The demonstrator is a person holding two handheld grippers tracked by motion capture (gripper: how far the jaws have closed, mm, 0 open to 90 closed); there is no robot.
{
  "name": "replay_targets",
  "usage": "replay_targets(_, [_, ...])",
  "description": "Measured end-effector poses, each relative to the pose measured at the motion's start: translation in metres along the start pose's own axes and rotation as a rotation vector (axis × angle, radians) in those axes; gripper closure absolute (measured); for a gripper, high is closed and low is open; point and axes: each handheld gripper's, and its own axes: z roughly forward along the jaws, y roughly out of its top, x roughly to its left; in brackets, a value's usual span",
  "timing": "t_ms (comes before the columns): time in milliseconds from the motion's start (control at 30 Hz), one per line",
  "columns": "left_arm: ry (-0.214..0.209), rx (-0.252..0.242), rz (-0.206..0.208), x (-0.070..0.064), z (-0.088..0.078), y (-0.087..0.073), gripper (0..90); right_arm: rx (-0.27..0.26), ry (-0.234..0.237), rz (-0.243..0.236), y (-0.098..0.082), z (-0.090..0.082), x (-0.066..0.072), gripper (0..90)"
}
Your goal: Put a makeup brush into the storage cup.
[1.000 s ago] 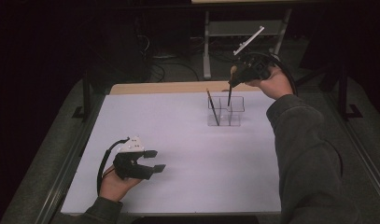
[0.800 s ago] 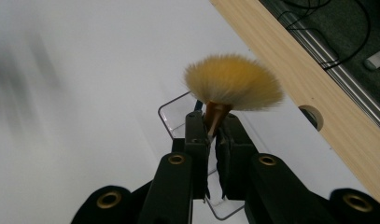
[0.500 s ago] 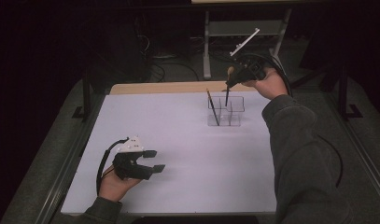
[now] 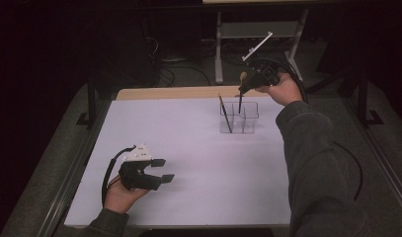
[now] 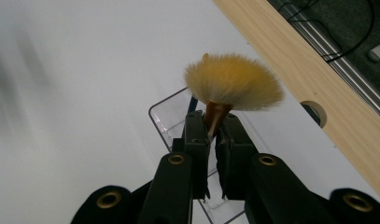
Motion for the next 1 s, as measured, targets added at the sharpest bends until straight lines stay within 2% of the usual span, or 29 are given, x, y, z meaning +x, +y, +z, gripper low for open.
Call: replay_targets(1000, [0.003, -0.007, -0.009, 0.0, -0.001, 0.0, 34.2, -0.003, -0.002, 0.026, -0.009, 0.013, -0.005, 82.5])
